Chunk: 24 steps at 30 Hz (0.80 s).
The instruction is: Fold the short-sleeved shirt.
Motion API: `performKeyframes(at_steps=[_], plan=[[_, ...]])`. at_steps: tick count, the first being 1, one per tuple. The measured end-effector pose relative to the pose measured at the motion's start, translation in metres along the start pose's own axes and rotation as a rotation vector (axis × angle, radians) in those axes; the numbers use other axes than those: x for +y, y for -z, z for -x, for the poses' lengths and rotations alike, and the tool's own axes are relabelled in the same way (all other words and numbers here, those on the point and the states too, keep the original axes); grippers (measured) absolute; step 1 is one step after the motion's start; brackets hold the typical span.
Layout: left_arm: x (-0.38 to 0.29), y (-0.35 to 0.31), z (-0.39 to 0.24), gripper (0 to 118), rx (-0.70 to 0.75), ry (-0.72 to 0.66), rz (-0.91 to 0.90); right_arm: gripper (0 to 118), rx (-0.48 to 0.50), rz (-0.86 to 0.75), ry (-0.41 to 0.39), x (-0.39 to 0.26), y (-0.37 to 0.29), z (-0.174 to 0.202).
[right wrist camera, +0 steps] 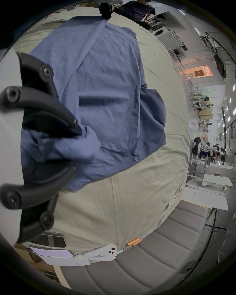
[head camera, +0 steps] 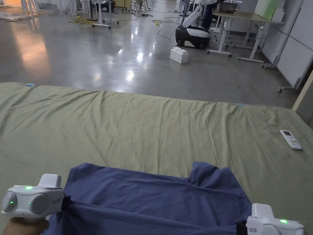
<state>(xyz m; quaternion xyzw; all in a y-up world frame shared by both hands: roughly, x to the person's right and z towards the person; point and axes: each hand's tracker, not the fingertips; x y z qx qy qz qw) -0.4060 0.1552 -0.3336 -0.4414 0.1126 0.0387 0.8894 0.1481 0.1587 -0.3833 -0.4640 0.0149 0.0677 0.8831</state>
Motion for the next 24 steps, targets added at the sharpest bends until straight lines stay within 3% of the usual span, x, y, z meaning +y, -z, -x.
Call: performKeyframes(at_steps=[2,4,5,17,19,20,21,22,24], plan=[[0.000,-0.010,0.001,29,0.004,0.002,-0.025,57,0.008,-0.060,0.031,-0.001,-0.012,-0.003],[0.000,-0.024,0.002,62,0.012,-0.002,-0.063,77,0.026,-0.134,0.055,-0.001,-0.028,-0.003],[0.001,-0.032,0.003,67,0.002,-0.007,-0.080,81,0.030,-0.179,0.057,-0.001,-0.038,-0.002],[-0.056,-0.157,-0.020,65,-0.001,-0.023,-0.507,79,0.030,-0.698,0.081,-0.034,-0.165,0.051],[-0.069,-0.173,-0.026,59,0.018,-0.024,-0.552,62,0.045,-0.731,0.093,-0.043,-0.177,0.057],[-0.076,-0.181,-0.029,51,0.011,-0.023,-0.565,49,0.038,-0.749,0.092,-0.048,-0.183,0.061],[-0.080,-0.187,-0.030,35,0.005,-0.018,-0.585,32,0.016,-0.778,0.086,-0.052,-0.189,0.064],[-0.085,-0.193,-0.033,21,0.017,-0.014,-0.611,22,-0.001,-0.806,0.080,-0.056,-0.192,0.067],[-0.095,-0.207,-0.036,11,0.035,0.006,-0.662,10,-0.004,-0.867,0.041,-0.063,-0.203,0.070]])
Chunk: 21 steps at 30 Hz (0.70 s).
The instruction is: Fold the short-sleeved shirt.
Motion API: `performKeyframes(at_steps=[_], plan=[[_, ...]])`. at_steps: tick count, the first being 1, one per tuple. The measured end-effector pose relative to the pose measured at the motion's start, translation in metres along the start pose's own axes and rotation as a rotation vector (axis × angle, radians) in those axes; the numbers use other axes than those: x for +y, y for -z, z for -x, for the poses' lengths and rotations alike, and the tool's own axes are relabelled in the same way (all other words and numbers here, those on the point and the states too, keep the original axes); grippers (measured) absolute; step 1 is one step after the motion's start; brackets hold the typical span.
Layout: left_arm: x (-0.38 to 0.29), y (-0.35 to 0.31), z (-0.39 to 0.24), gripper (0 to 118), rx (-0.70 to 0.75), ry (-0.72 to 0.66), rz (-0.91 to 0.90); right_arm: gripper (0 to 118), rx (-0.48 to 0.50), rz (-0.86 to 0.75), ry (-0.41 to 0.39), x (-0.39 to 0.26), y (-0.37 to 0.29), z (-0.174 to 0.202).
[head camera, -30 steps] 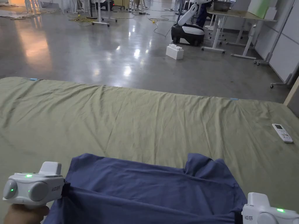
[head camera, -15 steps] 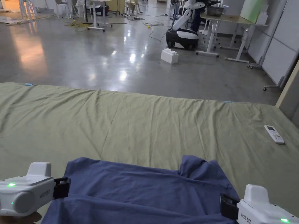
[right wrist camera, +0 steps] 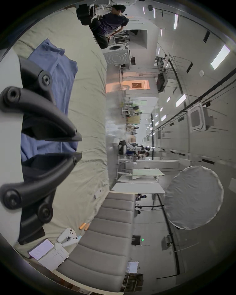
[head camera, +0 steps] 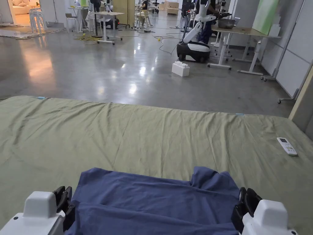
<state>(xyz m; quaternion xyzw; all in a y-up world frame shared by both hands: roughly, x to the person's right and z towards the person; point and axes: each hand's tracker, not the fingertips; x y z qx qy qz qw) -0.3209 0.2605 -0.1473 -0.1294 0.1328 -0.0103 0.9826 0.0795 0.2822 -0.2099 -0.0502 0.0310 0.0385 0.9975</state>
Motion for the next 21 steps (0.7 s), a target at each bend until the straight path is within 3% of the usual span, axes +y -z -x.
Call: performKeyframes(at_steps=[5,7,10,18,21], plan=[[0.002,-0.021,-0.003,2,-0.023,0.033,0.004,1,-0.017,-0.008,0.054,-0.001,-0.019,0.001],[0.001,-0.028,-0.002,2,-0.008,0.021,-0.002,1,-0.016,-0.059,-0.006,0.002,-0.025,0.002],[-0.006,-0.026,0.004,2,0.006,0.002,0.024,0,-0.015,-0.052,-0.034,-0.001,-0.032,0.003],[-0.045,0.034,0.040,2,-0.023,-0.033,0.345,0,-0.037,0.005,-0.091,-0.011,-0.030,-0.002],[-0.060,0.062,0.047,2,-0.036,-0.023,0.497,0,-0.043,0.063,-0.063,-0.019,-0.025,-0.007]])
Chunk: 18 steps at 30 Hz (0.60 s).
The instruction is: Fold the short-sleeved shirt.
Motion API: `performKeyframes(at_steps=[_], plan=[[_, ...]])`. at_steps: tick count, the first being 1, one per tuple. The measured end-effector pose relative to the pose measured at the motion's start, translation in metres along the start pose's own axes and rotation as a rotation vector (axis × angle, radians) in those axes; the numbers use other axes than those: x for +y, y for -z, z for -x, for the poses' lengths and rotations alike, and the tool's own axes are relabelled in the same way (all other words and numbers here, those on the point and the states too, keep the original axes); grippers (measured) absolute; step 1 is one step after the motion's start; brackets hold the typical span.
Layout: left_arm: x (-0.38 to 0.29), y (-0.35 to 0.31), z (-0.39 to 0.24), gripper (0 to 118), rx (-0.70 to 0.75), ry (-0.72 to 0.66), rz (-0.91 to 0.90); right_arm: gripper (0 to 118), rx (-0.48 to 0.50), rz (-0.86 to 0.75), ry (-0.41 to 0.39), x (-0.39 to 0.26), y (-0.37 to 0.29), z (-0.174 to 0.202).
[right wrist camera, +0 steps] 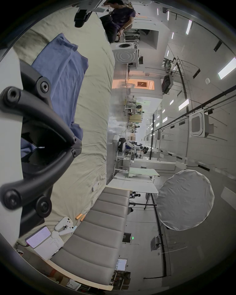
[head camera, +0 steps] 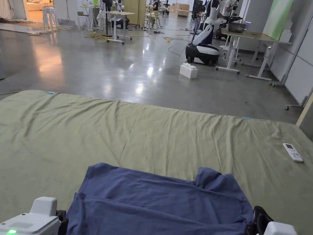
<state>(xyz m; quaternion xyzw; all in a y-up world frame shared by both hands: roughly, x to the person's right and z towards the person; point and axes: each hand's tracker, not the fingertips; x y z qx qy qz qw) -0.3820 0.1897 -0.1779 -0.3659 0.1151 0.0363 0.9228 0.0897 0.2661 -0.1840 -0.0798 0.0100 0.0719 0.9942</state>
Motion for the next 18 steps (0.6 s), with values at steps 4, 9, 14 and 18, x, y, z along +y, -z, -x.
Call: performKeyframes(at_steps=[4,9,14,18], plan=[[0.007,0.038,0.009,6,-0.002,-0.005,0.113,0,-0.019,0.027,-0.015,-0.008,0.004,-0.005],[0.016,0.067,0.010,69,-0.002,0.011,0.214,0,-0.035,0.071,-0.021,-0.018,0.007,-0.010],[0.012,0.097,0.013,69,0.059,-0.042,0.349,0,-0.047,0.107,-0.024,-0.026,0.010,-0.016],[0.007,0.099,0.012,68,0.043,-0.062,0.365,0,-0.053,0.131,-0.032,-0.031,0.011,-0.020]])
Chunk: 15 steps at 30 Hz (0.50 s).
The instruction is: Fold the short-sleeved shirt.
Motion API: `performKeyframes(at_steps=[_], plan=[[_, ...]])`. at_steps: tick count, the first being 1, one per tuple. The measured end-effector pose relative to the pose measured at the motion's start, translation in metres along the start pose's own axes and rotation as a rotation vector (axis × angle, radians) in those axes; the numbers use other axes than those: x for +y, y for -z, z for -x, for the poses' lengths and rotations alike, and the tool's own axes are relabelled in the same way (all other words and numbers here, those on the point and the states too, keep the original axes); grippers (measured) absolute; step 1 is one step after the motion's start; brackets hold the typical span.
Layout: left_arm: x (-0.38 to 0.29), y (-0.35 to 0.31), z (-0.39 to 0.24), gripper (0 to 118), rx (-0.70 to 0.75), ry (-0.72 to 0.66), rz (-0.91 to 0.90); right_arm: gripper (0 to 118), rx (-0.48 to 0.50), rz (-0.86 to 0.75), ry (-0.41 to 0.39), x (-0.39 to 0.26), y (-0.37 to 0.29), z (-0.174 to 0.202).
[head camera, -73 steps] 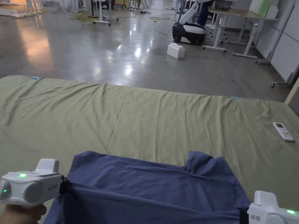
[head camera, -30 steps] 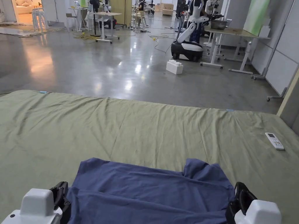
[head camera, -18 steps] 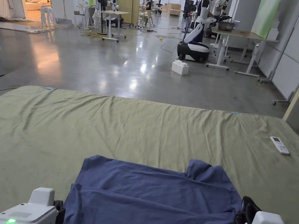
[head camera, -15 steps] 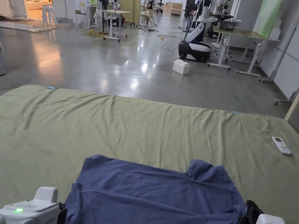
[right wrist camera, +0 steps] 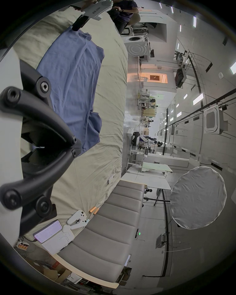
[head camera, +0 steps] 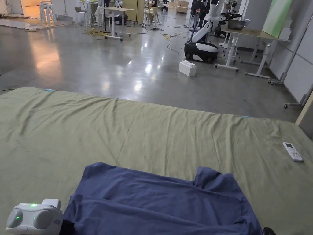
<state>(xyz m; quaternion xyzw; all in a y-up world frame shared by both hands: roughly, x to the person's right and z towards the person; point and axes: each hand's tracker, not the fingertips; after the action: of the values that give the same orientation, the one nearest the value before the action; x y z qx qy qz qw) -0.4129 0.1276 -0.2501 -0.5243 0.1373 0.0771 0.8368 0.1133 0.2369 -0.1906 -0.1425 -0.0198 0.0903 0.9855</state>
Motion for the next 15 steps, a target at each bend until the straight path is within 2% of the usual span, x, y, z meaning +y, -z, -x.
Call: performKeyframes(at_steps=[2,4,6,9,12,15], plan=[[-0.001,-0.002,-0.003,56,-0.008,0.017,0.001,0,0.000,0.011,0.003,-0.002,0.001,-0.002],[-0.003,-0.003,-0.005,30,-0.017,0.035,-0.004,0,-0.002,0.021,0.001,-0.004,0.002,-0.002],[-0.006,-0.003,-0.010,12,-0.027,0.104,-0.022,0,-0.002,0.033,0.006,-0.007,0.004,-0.004],[-0.010,-0.004,-0.008,7,-0.072,0.065,-0.032,0,-0.002,0.057,0.028,-0.010,0.006,-0.008],[-0.011,-0.011,-0.001,6,-0.096,0.030,-0.049,0,-0.011,0.092,0.066,-0.015,0.009,-0.020],[-0.014,-0.022,0.004,6,-0.112,0.029,-0.075,0,-0.027,0.172,0.071,-0.017,0.020,-0.039]])
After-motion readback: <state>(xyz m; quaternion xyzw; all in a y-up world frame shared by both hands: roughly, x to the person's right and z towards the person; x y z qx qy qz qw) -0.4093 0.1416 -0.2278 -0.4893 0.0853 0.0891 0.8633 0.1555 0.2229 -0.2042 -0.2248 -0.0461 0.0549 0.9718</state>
